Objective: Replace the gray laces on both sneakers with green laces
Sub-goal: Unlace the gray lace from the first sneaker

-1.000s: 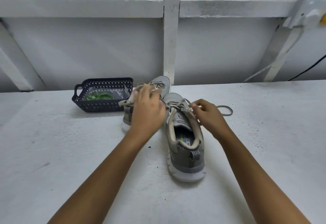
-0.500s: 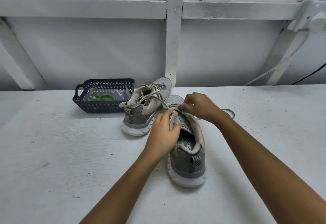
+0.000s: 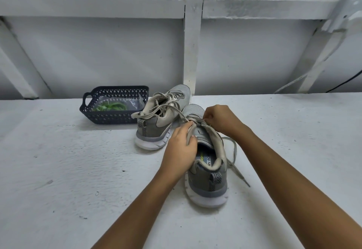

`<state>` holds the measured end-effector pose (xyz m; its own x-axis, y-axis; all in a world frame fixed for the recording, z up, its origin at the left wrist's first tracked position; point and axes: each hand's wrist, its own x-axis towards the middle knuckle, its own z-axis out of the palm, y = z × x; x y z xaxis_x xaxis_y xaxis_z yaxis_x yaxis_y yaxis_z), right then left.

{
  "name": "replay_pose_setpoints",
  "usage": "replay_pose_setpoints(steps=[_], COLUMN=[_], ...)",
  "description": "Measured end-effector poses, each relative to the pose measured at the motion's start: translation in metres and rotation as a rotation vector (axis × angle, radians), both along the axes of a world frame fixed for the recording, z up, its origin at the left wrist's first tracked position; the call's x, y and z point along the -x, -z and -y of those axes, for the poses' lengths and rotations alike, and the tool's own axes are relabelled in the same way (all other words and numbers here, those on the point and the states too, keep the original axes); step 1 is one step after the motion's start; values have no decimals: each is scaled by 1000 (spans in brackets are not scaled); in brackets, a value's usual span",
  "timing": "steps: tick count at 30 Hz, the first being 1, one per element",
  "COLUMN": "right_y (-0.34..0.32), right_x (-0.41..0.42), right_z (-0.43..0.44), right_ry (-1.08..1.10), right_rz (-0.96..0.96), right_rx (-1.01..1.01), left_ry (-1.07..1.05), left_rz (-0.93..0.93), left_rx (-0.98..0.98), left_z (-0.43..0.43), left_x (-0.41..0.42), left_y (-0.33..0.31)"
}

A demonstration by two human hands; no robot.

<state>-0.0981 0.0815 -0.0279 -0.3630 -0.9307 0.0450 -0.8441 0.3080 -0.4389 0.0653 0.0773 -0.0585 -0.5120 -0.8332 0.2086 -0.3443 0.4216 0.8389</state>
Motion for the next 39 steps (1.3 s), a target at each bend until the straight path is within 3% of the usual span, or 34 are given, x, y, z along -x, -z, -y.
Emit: replay_pose_setpoints(steps=[5,9,12,15,21,26,29,33,36,39], right_y=[7,10,7,0,-2,-16,-20,-11,-9,-20], right_x=[-2,-3,0,10,10,17,16,16,17,21], right_z=[3,7,9,3,3,9,8,3,1,3], right_ry=[-26,15,110,136,54,154,114,35,55,132], right_rz=[-144,-129,85,357,256,325,324,387,473,697], right_rx=[25,98,143,43,-30,181,80,-87,-21,120], left_ry=[-12,-18,-17,-23,-22,-14,-13,-12,-10,-9], left_rz=[-20,-21,-21,-25,-48,-26,-20,-19,-14,-15], left_rx=[-8,-27,-39,-47,-69,-60,-56,-54,-52,-47], left_z=[-1,-1,0,0,0,1,1,1,1,1], left_x=[0,0,0,0,0,0,0,0,0,-1], left_y=[1,1,2,2,3,4,4,4,3,3])
